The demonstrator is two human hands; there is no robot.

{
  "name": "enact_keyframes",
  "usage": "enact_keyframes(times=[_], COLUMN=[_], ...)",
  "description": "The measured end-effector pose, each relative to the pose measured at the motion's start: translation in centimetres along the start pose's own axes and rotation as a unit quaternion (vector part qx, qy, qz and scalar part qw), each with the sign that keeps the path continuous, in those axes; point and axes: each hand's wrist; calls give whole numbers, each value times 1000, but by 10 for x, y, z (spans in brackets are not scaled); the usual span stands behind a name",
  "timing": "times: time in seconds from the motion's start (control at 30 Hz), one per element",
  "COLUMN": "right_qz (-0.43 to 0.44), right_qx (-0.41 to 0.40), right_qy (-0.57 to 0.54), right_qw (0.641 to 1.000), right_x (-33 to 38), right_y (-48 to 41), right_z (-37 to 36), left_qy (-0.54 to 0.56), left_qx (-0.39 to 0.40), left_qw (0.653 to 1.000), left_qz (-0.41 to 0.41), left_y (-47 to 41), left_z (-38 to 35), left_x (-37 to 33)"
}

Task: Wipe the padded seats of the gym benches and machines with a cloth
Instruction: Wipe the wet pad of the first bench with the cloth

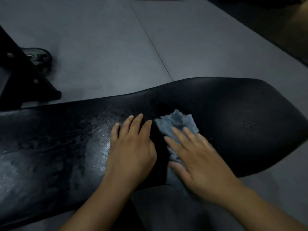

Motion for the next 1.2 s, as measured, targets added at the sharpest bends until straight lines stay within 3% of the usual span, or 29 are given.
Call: enact_keyframes(times=[0.1, 0.17, 0.33, 0.43, 0.53, 0.63, 0.7, 0.8, 0.9, 1.1, 1.2], right_qz=[-68, -87, 123, 111, 65, 165, 238, 188, 131, 246, 223], right_qx=[-28, -46, -8, -6, -8, 10, 19, 2, 12, -20, -44], right_qy=[7, 4, -2, 14, 13, 5, 18, 12, 27, -52, -62], right_qw=[997, 995, 992, 994, 998, 986, 971, 982, 991, 968, 972], right_x=[-44, -37, -28, -66, -53, -40, -67, -105, -85, -91, -111], right_y=[-17, -47, -14, -24, -59, -40, -20, -41, -75, -48, -53], right_z=[12, 10, 2, 12, 14, 7, 10, 21, 25, 22, 28], left_qy=[-9, -16, -40, -63, -86, -87, -60, -30, -37, -55, -67], left_qx=[-8, -8, -14, -11, -4, 17, 35, 35, 24, 25, 14], left_qw=[1000, 1000, 999, 998, 995, 993, 991, 989, 985, 988, 988], left_qz=[14, 18, 23, 31, 45, 77, 114, 143, 165, 143, 142], left_y=[1, 0, 0, 0, -1, 0, 2, 7, 10, 5, -16], left_z=[1, 2, 4, 5, 7, 12, 12, 1, -12, 3, 10], left_x=[-2, -5, -11, -14, -22, -34, -47, -85, -108, -98, -84])
Point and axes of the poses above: each hand's wrist, its own y-axis away from the middle knuckle, its own z-axis out of the back of the hand, x = y × z, and after that the axes turned 3 degrees about -y, right-handed
